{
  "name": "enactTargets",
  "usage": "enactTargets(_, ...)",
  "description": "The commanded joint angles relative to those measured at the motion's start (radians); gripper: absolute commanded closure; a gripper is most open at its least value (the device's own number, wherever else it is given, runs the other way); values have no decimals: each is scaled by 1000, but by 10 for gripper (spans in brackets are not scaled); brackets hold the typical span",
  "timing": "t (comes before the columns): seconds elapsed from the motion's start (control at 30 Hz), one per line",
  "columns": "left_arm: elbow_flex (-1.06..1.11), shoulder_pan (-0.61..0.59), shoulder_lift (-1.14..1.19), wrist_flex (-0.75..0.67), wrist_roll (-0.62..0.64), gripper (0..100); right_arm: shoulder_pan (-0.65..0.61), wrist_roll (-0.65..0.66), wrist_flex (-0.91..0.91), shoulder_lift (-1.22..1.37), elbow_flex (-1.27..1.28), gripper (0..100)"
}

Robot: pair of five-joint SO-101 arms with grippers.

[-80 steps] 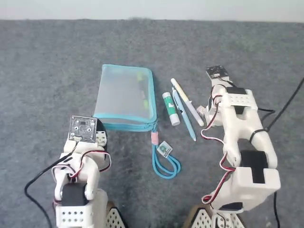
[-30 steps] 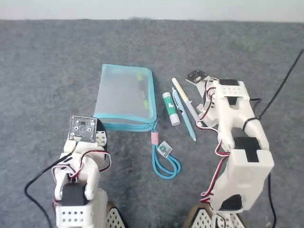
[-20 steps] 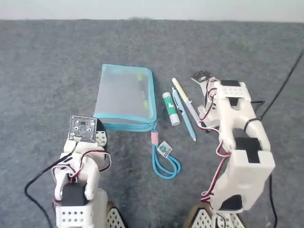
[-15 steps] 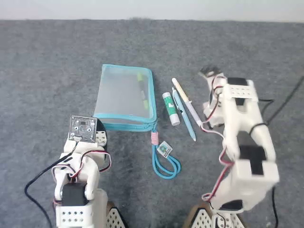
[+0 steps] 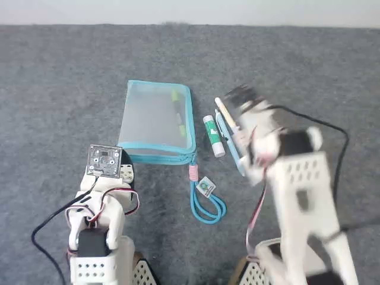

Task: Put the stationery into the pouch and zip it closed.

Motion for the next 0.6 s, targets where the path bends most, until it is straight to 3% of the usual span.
enactTargets(0.0,-13,0,-23,-23,-2,988,-245,-14,47,-151,0,991)
enactTargets(0.23,-7,2,-23,-48,0,988,-427,-15,39,19,-66,991)
enactTargets(0.4,-7,3,-23,-52,3,988,-458,-21,19,231,-229,991)
enactTargets(0.57,-10,57,-23,-46,5,988,-456,-107,47,450,-427,991)
